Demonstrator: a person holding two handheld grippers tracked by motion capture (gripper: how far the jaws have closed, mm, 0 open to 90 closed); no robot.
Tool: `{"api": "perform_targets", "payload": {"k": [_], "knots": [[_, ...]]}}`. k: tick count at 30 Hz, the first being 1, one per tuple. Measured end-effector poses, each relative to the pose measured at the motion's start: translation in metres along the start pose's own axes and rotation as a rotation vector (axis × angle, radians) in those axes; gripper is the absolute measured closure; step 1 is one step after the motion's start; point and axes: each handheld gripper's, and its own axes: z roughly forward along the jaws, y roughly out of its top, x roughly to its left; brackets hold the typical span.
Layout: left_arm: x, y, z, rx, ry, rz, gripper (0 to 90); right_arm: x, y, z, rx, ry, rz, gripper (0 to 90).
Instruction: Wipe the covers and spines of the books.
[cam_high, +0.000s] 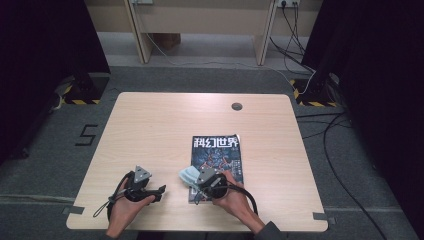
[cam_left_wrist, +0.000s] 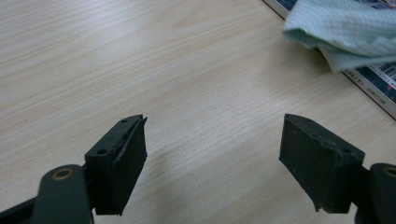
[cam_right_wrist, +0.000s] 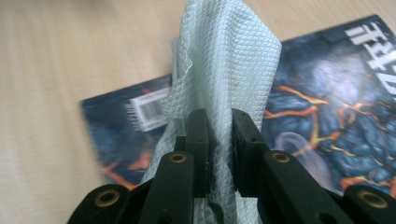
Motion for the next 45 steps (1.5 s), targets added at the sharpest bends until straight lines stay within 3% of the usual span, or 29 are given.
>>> {"api": "perform_targets", "payload": {"k": [3,7,10,14,16,18,19,21,23,27,34,38,42,44,45], "knots": [[0.001,0.0,0.0,0.0,0.004,-0.004,22.1,0.006,0.0,-0.002,-0.004,0.007,-0.007,79.7],[0.002,0.0,0.0,0.002,0.005,-0.007,22.0,0.002,-0.003,-0.003,-0.007,0.018,0.004,79.6],[0.002,0.0,0.001,0.007,0.006,-0.004,22.0,-0.008,-0.009,-0.005,0.003,-0.01,0.038,79.5],[0.006,0.0,0.001,0.005,0.018,-0.014,22.0,-0.006,-0.009,-0.005,0.009,-0.024,0.04,79.5],[0.008,0.0,0.001,0.001,0.027,-0.026,21.9,-0.001,-0.006,-0.004,-0.011,0.017,0.038,79.2],[0.01,0.0,0.001,-0.003,0.03,-0.035,21.8,0.002,-0.005,-0.003,-0.015,0.027,0.037,79.2],[0.011,0.0,0.0,-0.002,0.03,-0.04,21.7,0.01,0.001,-0.002,-0.022,0.043,0.011,79.2],[0.014,0.0,0.0,-0.008,0.036,-0.058,21.6,0.014,0.003,-0.001,-0.03,0.06,0.018,79.2],[0.019,-0.001,-0.002,-0.011,0.048,-0.074,21.6,0.024,0.009,0.002,-0.042,0.079,-0.008,79.2],[0.025,-0.002,-0.003,-0.018,0.06,-0.097,21.4,0.029,0.012,0.003,-0.049,0.101,-0.007,79.2],[0.026,-0.002,-0.004,-0.015,0.065,-0.101,21.3,0.029,0.011,0.003,-0.057,0.12,0.003,79.5],[0.025,-0.002,-0.003,-0.012,0.062,-0.096,21.3,0.025,0.01,0.002,-0.042,0.09,-0.02,79.5],[0.025,-0.002,-0.003,-0.011,0.064,-0.099,21.3,0.006,0.002,0.002,-0.031,0.037,0.035,79.5],[0.025,-0.002,-0.003,-0.01,0.063,-0.097,21.3,0.005,0.001,0.002,-0.033,0.035,0.054,79.5],[0.025,-0.002,-0.002,-0.01,0.063,-0.098,21.3,0.007,0.002,0.002,-0.028,0.027,0.04,79.3]]}}
